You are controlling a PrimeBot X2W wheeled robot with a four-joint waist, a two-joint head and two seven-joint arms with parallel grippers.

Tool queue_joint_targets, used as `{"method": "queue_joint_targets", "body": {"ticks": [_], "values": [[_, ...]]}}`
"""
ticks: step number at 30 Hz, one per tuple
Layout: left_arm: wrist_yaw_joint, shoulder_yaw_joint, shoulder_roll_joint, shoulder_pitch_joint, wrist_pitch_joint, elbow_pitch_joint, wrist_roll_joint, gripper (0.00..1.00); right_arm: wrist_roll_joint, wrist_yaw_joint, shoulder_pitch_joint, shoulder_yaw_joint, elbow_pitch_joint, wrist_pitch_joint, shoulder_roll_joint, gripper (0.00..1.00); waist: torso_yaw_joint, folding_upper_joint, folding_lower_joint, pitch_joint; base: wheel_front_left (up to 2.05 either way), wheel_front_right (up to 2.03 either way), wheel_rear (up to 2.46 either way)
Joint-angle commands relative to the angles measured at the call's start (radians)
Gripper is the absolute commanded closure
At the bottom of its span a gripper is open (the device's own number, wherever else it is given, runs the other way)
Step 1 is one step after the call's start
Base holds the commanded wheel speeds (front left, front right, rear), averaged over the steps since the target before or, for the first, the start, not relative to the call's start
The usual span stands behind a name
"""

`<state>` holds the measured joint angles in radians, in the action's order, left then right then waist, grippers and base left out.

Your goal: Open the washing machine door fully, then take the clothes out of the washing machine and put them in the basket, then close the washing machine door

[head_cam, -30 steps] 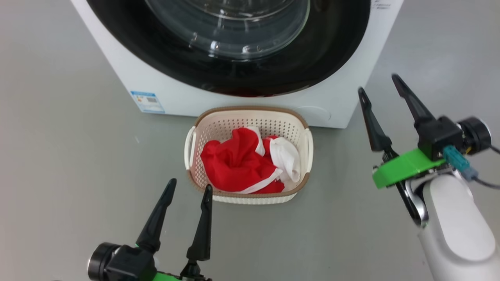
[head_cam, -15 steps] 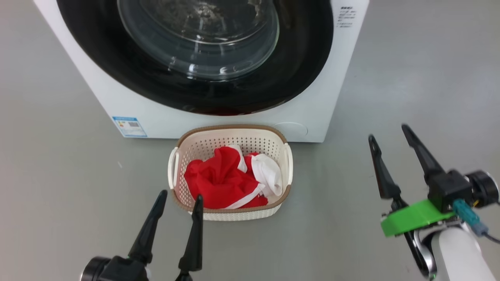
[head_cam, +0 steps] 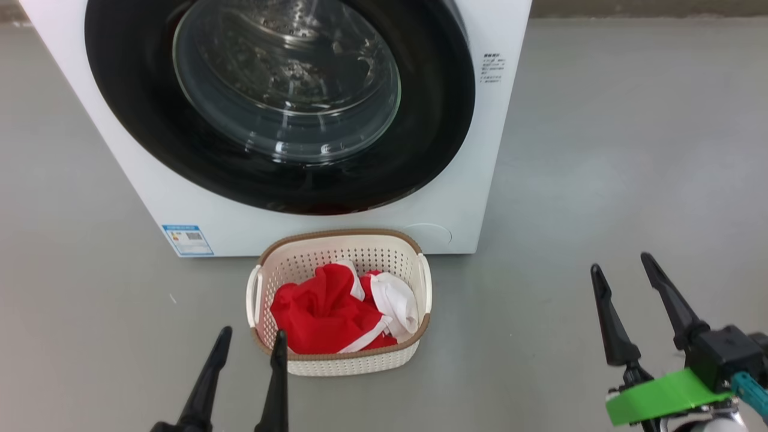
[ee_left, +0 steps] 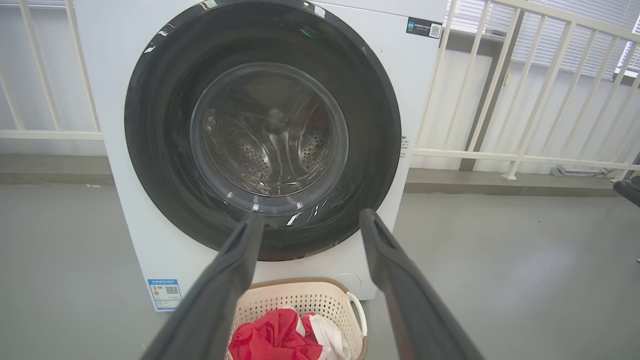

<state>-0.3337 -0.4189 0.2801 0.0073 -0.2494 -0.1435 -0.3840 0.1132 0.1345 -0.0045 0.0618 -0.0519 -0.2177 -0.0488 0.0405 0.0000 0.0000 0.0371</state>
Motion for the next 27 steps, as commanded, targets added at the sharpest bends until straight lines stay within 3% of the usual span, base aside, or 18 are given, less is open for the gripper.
{"method": "queue_joint_targets", "body": {"ticks": [1,12,27], "values": [[-0.010,0.043,0.022,-0.009,-0.009,-0.030,-0.007,0.00,0.015,-0.004,0.004,-0.018,0.040,0.002,-0.002,0.00,-0.008,0.0000,0.0000,-0.016,0.00,0.00,0.00],[-0.039,0.081,0.021,0.050,-0.011,-0.037,-0.025,0.00,0.034,-0.004,0.137,-0.019,0.134,0.004,-0.002,0.00,-0.008,0.0000,0.0000,-0.056,0.00,0.00,0.00],[-0.021,0.096,0.020,0.093,-0.012,-0.028,-0.004,0.00,0.051,-0.004,0.207,-0.026,0.181,0.017,-0.001,0.00,0.006,0.0000,0.0000,-0.080,0.00,0.00,0.00]]}}
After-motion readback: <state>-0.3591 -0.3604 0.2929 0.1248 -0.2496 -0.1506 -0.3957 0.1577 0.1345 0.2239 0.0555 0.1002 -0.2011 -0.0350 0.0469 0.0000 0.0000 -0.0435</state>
